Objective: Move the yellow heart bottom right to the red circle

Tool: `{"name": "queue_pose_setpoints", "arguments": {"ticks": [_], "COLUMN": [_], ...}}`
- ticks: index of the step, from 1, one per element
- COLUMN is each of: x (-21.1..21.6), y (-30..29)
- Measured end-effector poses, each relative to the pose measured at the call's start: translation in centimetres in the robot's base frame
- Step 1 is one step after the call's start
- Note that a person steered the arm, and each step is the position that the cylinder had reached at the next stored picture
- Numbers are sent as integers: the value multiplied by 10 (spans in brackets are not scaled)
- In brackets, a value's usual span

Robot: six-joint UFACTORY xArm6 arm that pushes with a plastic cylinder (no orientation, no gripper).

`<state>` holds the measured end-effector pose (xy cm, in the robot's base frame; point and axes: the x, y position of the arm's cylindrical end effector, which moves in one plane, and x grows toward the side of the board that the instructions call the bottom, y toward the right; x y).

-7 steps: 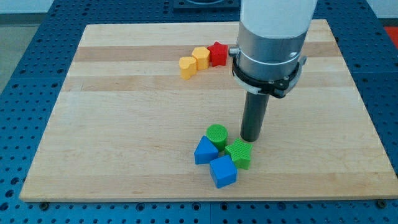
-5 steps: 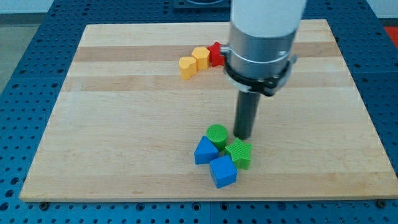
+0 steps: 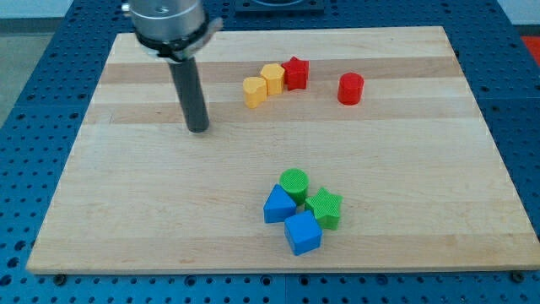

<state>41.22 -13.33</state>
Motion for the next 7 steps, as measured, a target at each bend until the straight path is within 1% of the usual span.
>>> {"name": "queue_pose_setpoints", "arguments": {"ticks": [1,2,3,4,5,7], "x": [0,-10,-43,-58,-63,-62], "y": [-1,-13,-27,-16,20,119]}}
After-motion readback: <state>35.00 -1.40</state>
